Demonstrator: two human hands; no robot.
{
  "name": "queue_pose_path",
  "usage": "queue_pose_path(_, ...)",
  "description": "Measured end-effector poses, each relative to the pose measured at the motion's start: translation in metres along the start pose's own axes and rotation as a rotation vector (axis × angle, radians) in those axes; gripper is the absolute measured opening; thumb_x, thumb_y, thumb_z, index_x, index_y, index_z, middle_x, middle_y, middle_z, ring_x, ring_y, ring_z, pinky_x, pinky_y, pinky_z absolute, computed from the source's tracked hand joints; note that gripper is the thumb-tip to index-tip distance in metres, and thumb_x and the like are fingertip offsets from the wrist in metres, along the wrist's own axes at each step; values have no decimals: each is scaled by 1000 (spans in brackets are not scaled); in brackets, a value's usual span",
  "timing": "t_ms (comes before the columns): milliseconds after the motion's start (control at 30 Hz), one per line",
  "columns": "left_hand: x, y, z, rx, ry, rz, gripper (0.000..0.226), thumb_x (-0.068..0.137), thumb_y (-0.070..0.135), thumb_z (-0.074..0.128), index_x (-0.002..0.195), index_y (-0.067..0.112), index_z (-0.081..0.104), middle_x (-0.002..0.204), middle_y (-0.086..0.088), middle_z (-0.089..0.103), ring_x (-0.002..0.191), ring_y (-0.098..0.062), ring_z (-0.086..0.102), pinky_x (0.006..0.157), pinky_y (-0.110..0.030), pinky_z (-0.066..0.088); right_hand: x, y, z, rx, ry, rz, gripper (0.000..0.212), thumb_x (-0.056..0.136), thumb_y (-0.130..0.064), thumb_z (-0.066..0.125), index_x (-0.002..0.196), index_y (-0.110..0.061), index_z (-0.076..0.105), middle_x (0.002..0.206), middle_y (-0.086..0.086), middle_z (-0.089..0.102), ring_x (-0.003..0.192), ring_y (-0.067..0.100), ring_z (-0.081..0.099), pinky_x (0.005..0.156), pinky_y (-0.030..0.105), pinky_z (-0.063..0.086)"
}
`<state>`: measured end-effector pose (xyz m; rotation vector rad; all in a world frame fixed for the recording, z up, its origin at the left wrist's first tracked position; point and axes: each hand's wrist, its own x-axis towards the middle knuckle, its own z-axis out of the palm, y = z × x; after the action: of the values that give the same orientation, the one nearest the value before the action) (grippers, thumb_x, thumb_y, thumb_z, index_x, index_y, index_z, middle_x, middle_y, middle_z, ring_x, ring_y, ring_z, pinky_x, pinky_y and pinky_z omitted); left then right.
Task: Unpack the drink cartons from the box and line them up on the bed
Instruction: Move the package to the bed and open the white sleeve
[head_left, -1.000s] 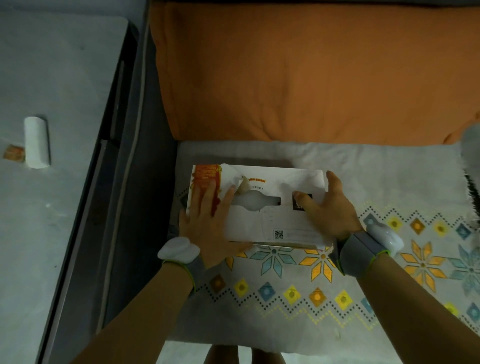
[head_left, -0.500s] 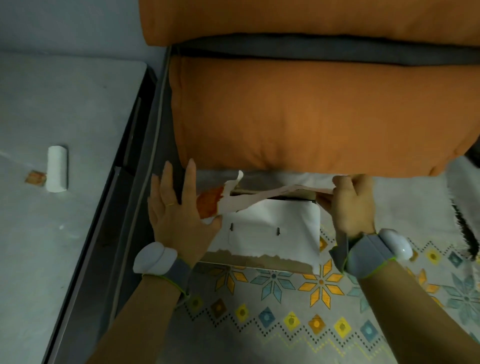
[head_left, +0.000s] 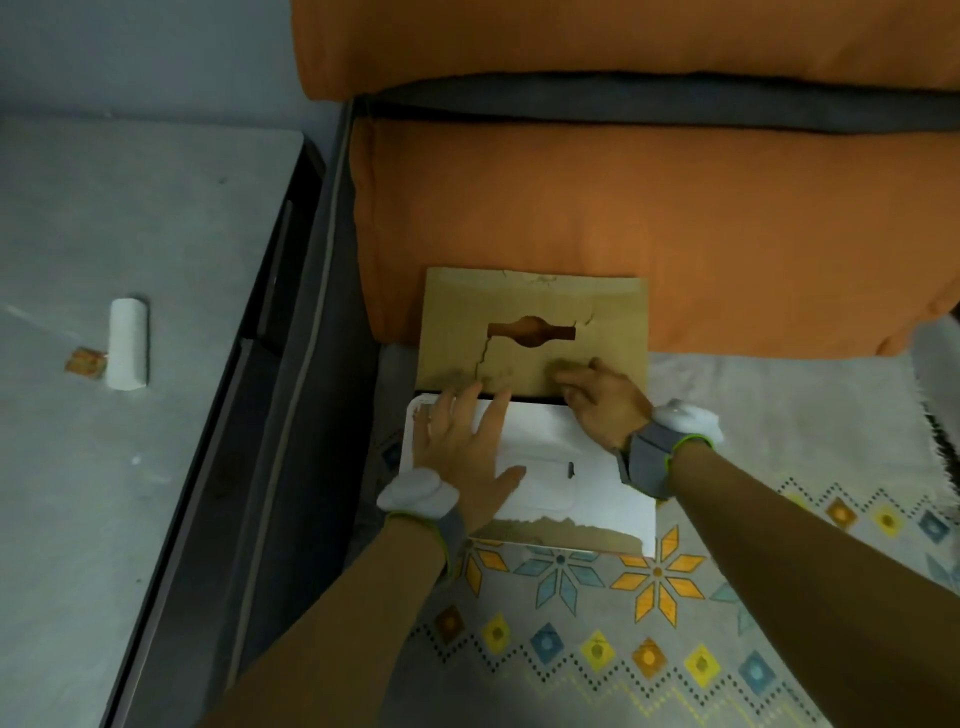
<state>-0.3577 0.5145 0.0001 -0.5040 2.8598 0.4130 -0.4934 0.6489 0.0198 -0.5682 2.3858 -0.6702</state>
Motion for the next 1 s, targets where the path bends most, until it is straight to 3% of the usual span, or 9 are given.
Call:
queue_pose_path(100, 22, -6, 11, 51, -87, 51, 83, 77, 63, 48, 146, 30, 15, 154, -3, 22, 142, -31, 15, 113, -54, 15, -1, 0, 5, -267, -13, -95, 35, 95, -19, 39, 126, -19, 54, 137, 7, 53, 129, 29, 42, 111, 39, 24)
queue_pose_path(200, 32, -6, 10, 40, -95, 60, 77, 81, 61, 45, 145, 27, 20, 153, -1, 28, 142, -27, 19, 113, -53, 16, -6, -8, 11, -321, 37, -141, 36, 92, -19, 41, 125, -18, 56, 134, 9, 55, 125, 31, 46, 105, 39, 35)
queue_pose_path(333, 25, 1, 0, 52, -34, 69, 64, 87, 58, 38, 141, 26, 32, 141, -4, 44, 133, -27, 35, 112, -50, 18, -14, -16, 7, -386, 96, -142, 34, 93, -25, 37, 121, -24, 56, 129, 4, 59, 120, 30, 49, 99, 39, 35)
queue_pose_path(433, 20, 7, -27, 59, 82, 96, 46, 90, 52, 32, 119, 23, 53, 114, -6, 62, 109, -28, 54, 99, -45, 35, -21, -29, -7, -366, 186, -173, 31, 93, -25, 38, 116, -25, 58, 112, 6, 68, 105, 31, 58, 92, 39, 39)
queue_pose_path(533, 9, 10, -56, 19, 62, 118, 44, 93, 45, 30, 83, 17, 62, 94, -6, 68, 90, -27, 61, 81, -39, 43, -39, -43, -17, -279, 205, -229, 31, 92, -21, 42, 118, -21, 58, 101, 14, 71, 92, 36, 62, 81, 42, 49)
queue_pose_path(667, -4, 13, -85, 107, -187, 137, 44, 95, 38, 33, 70, 16, 61, 85, -5, 66, 84, -27, 61, 67, -32, 38, -60, -50, -22, -246, -34, -297, 34, 89, -19, 50, 123, -22, 55, 107, 14, 69, 93, 34, 63, 75, 31, 50)
queue_pose_path(800, -18, 19, -95, 48, -603, 182, 39, 94, 30, 41, 58, 15, 41, 68, -3, 49, 74, -25, 52, 64, -29, 36, -85, -53, -12, -519, -365, -289, 38, 85, -29, 56, 123, -24, 54, 111, 12, 66, 99, 33, 62, 80, 35, 52)
queue_pose_path(900, -31, 21, -88, 44, -730, 238, 20, 90, 30, 51, 87, 10, 54, 93, -8, 56, 84, -26, 52, 69, -31, 39, -97, -44, -2, -495, -487, -246, 39, 82, -25, 61, 119, -16, 55, 117, 13, 60, 107, 34, 58, 86, 41, 48)
queue_pose_path(1000, -42, 18, -69, 97, -770, 226, 55, 83, 41, 60, 129, 15, 43, 131, -8, 47, 113, -29, 51, 86, -36, 46, -102, -30, 16, -637, -513, -210, 43, 86, -23, 58, 127, -16, 47, 133, 15, 46, 124, 38, 40, 104, 52, 33)
